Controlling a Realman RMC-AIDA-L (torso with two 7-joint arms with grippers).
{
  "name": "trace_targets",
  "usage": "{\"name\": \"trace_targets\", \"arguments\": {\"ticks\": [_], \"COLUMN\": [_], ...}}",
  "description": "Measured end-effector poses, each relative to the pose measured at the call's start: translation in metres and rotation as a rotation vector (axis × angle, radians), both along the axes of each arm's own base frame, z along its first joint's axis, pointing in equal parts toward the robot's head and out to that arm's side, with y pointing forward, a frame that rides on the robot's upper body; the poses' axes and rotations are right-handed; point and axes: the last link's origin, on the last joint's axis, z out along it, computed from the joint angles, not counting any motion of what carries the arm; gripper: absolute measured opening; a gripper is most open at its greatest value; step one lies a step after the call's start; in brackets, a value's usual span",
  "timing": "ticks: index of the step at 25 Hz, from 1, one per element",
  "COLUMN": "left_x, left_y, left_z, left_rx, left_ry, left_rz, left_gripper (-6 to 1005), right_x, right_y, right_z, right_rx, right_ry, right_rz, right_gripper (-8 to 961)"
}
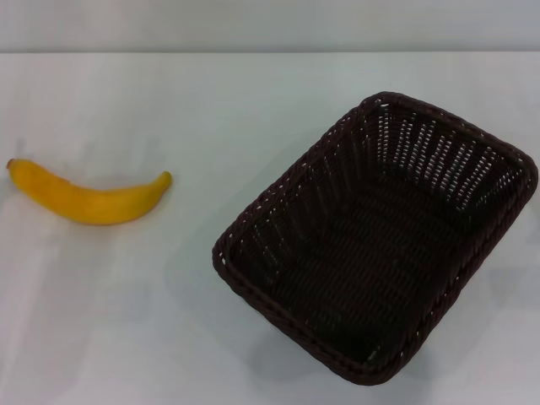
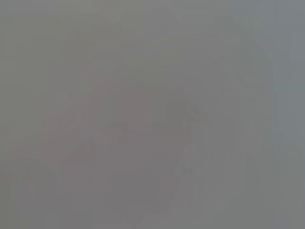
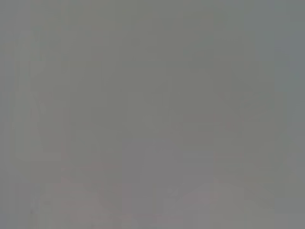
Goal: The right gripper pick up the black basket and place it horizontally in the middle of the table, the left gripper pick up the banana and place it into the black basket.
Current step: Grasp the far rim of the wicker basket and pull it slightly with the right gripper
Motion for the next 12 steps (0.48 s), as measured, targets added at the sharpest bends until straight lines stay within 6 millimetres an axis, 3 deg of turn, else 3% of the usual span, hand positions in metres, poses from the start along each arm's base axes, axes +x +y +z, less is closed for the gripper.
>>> {"name": "trace_targets", "arguments": {"ticks": [12], "left_x": [-0.0049], "left_y": [-0.0064], "left_z": [0.0032], "left_rx": [0.014], "left_ry": [0.005], "left_rz": [0.013], "left_gripper": [881], "right_x": [-0.0062], "right_y": [0.0041], "right_z": [0.0061], "right_rx": [-0.075], "right_ry": [-0.001], "right_rz": [0.074], "right_gripper": [646]}}
